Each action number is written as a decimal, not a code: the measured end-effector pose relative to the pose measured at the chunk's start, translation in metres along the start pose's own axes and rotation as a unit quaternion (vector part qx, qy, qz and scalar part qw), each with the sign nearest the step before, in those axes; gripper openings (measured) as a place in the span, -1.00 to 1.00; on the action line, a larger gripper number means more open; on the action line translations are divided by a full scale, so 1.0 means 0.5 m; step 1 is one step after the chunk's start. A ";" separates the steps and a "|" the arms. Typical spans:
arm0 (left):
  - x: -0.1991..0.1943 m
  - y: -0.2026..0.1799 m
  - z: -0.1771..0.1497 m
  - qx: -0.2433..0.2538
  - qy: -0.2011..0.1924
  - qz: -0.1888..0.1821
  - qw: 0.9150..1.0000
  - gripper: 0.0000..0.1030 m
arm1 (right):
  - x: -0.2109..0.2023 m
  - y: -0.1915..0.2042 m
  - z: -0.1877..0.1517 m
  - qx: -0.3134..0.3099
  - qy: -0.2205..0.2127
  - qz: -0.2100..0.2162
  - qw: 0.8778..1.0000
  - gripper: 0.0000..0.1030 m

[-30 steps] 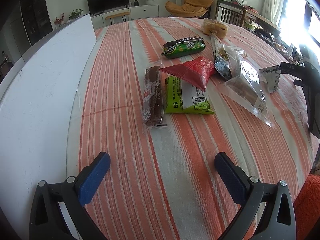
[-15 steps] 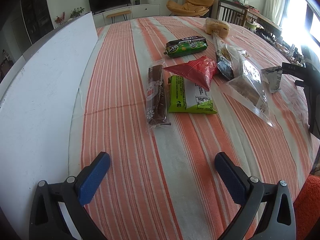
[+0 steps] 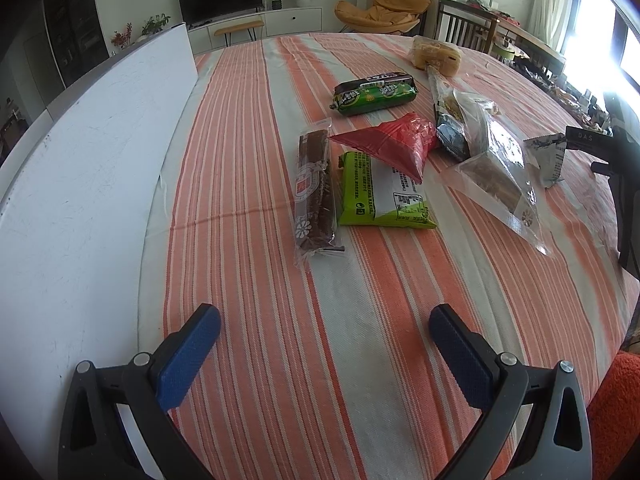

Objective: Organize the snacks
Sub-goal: 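Lower the open left tool over the brown-wrapped chocolate bar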

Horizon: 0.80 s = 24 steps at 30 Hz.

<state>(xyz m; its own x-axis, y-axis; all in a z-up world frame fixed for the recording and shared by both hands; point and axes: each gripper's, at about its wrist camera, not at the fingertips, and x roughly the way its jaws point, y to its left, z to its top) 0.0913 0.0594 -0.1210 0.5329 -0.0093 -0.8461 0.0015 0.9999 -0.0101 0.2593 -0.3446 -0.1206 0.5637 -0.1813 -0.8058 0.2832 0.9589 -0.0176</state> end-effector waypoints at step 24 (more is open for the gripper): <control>0.004 0.007 0.006 -0.004 0.003 0.002 1.000 1.00 | 0.000 0.000 0.000 0.000 0.000 0.000 1.000 0.92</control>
<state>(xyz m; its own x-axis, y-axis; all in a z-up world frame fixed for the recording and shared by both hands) 0.0948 0.0628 -0.1213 0.5276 -0.0050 -0.8494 -0.0076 0.9999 -0.0106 0.2593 -0.3446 -0.1205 0.5637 -0.1814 -0.8058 0.2833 0.9589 -0.0177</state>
